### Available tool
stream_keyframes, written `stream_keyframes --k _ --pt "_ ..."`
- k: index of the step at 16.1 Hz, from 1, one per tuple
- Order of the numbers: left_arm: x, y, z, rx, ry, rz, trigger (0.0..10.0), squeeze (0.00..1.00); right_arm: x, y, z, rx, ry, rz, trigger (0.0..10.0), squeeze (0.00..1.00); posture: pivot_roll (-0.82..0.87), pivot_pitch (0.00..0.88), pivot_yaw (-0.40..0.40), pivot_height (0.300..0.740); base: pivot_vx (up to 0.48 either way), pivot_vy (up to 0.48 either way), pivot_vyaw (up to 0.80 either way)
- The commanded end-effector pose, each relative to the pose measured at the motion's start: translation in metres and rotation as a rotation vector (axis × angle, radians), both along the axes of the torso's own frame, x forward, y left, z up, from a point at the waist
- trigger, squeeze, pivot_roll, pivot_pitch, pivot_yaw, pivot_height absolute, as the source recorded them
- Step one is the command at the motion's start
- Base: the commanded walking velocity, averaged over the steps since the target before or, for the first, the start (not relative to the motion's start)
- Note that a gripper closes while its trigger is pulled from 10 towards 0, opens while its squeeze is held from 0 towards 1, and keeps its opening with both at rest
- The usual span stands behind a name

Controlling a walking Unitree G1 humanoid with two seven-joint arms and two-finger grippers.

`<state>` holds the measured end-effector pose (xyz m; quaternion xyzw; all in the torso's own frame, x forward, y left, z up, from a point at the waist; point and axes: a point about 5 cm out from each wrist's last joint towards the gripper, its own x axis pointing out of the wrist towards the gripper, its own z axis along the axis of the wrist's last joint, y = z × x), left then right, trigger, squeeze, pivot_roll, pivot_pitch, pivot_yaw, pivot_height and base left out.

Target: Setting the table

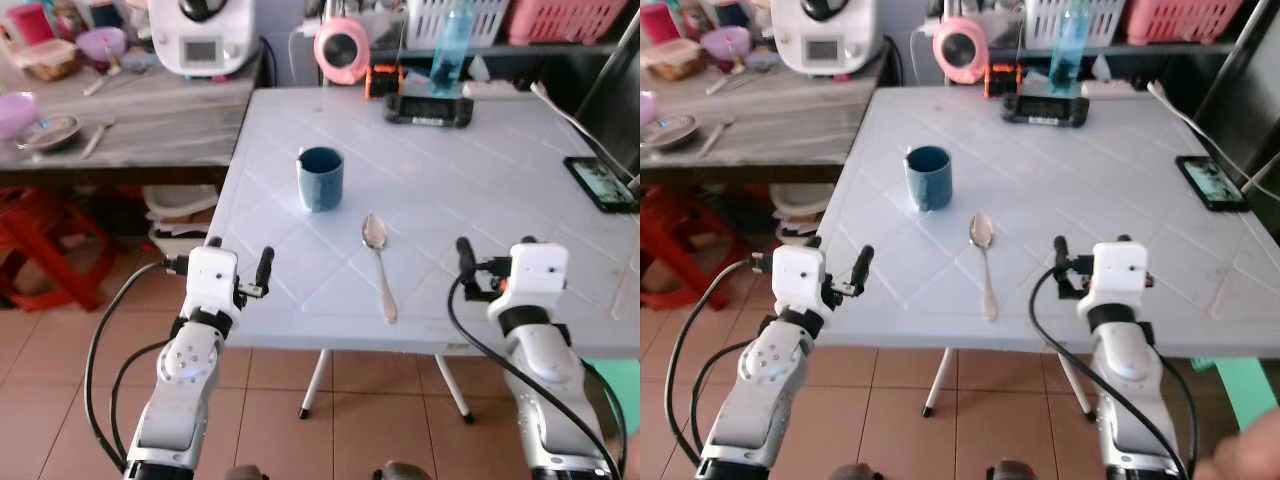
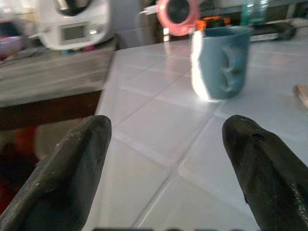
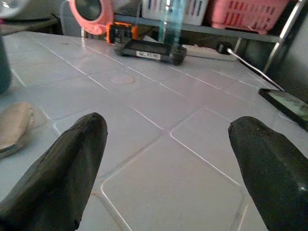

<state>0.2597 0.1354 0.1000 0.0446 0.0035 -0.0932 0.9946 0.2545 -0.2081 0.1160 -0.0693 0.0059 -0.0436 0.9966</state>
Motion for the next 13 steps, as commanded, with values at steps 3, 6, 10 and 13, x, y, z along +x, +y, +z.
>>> stream_keyframes --k 3,6,10,13 --pt "-0.007 0.004 -0.001 0.054 0.017 -0.017 10.0 0.00 0.005 0.008 0.004 0.024 -0.017 0.013 10.0 0.00 -0.03 0.000 0.045 0.740 0.000 0.000 0.69" --pt "-0.012 0.007 -0.003 0.054 0.041 -0.032 10.0 0.00 0.006 0.006 0.002 0.038 0.003 0.010 10.0 0.00 -0.02 0.000 0.046 0.740 0.000 0.000 0.00" --pt "-0.026 0.009 -0.003 0.093 0.056 -0.132 10.0 0.00 0.009 -0.003 -0.009 0.055 0.096 -0.014 10.0 0.00 0.00 0.000 0.042 0.740 0.000 0.000 0.00" --pt "-0.027 0.013 -0.003 0.089 0.066 -0.137 10.0 0.00 0.017 -0.010 -0.009 0.123 0.134 0.046 10.0 0.00 0.03 0.005 0.039 0.740 0.000 0.000 0.00"
